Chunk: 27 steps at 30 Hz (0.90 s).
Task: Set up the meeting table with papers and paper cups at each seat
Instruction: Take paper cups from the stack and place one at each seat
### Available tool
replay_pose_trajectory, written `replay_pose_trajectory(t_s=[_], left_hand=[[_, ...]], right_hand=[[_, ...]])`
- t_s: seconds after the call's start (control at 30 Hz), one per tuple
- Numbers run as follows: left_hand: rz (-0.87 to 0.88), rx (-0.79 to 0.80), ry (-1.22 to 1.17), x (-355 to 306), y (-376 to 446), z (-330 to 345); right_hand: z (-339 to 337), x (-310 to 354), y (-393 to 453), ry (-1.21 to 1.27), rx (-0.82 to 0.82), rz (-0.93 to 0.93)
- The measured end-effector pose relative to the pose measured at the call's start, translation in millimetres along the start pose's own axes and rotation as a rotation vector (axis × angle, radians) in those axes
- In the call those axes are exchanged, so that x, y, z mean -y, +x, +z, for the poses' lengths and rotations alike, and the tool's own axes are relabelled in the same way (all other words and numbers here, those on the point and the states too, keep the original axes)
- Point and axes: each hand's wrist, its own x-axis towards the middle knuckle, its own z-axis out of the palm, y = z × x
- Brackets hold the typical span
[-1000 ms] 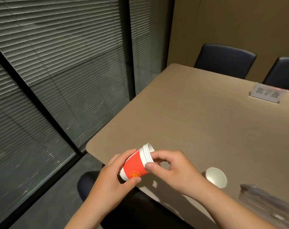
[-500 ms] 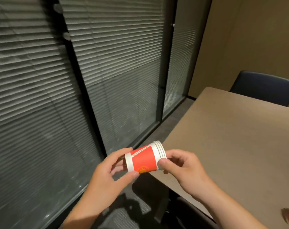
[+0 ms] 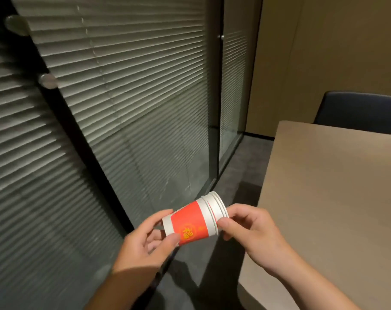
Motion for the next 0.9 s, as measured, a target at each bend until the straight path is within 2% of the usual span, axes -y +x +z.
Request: replay_pose_trajectory(t_s=[0.13,0.3,0.5,0.57,0.9], left_hand=[[0.003,-0.002,-0.009,-7.1,101.0,-18.5],[0.033,0.186,-0.006,-32.9,222.5,-5.8],[0.073,0.534,0.0,-29.0,352.2,68.1],[0.088,0.605,-0.023,-26.8,393.9,97.2],[0.222,0.856,-0.046,-55.3,615.8,214.0]], right_hand=[[4.4,-10.7,91.3,-0.02,-0.006,-0.025],[-24.1,-12.3,177.3,0.03,-0.197,-0.035],[-92.6,-31.1,230.8,0.035,-0.515,0.013],[-117.3,-35.9,251.8,0.053,-0.621,0.032],[-242.3,-38.2,407.5,0.02,-0.833,0.032]])
